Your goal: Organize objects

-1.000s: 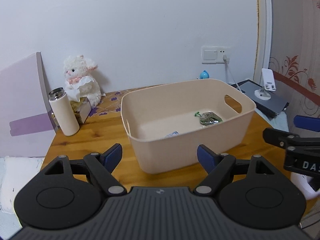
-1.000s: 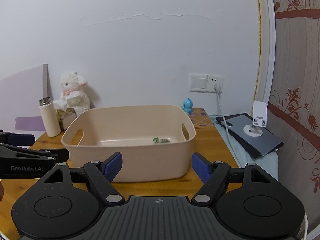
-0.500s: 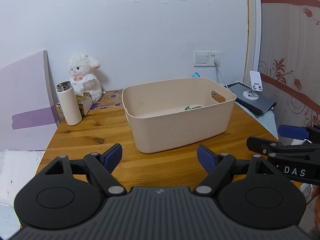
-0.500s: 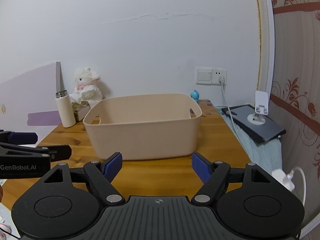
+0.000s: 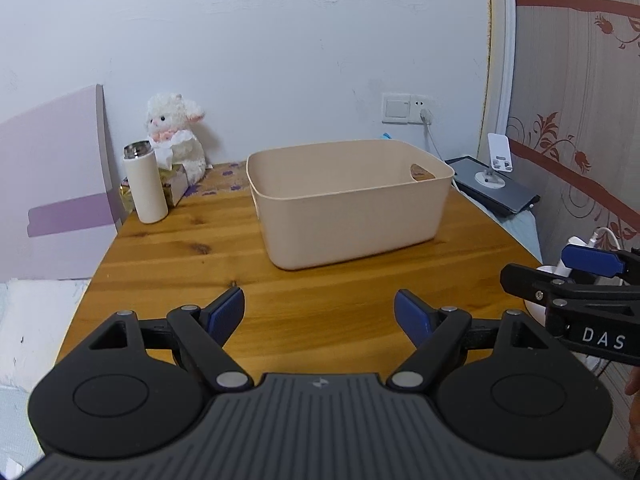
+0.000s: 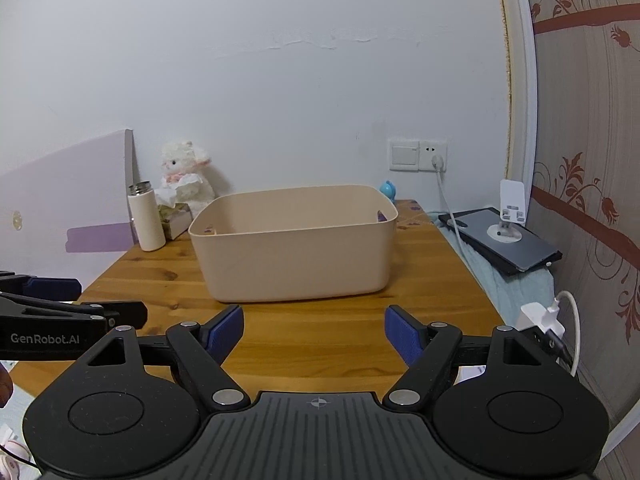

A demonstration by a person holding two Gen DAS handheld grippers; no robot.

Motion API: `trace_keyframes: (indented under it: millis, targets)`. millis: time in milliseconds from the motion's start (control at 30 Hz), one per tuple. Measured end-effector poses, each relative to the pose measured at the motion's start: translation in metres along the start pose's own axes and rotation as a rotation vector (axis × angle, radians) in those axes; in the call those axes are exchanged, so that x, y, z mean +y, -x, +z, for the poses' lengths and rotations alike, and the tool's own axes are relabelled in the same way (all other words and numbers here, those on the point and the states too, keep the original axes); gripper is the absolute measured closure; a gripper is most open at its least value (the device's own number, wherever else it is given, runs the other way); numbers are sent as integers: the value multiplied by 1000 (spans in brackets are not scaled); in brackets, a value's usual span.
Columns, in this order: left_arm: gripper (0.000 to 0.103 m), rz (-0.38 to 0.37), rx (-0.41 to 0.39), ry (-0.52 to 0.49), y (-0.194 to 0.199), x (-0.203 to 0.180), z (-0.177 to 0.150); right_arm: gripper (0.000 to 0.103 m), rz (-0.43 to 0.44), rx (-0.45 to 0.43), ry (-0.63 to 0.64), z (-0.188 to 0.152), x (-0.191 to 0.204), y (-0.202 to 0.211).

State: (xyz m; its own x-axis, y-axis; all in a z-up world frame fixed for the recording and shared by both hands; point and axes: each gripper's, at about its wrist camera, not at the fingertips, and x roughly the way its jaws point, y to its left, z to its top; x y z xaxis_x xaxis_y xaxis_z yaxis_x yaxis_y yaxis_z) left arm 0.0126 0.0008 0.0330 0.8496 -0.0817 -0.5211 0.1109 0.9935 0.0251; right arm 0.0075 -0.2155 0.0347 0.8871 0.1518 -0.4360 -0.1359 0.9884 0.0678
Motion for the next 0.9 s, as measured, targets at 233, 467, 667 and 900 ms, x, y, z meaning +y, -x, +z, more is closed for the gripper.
trace_keyframes:
  millis: [233,467,667,900]
  targets:
    - [20,10,18,19,17,1,-15,24,1,11,19,-12,5,14]
    - [20,8,32,11,27,-1,-26,24,12,28,24,-22,10,24]
    - [20,-2,48,16,30,-2,-32,24,0,29,40,-26,13,33]
    - [19,-8,34,3,38,-4,-32,23,1,36,62,-28,19,38]
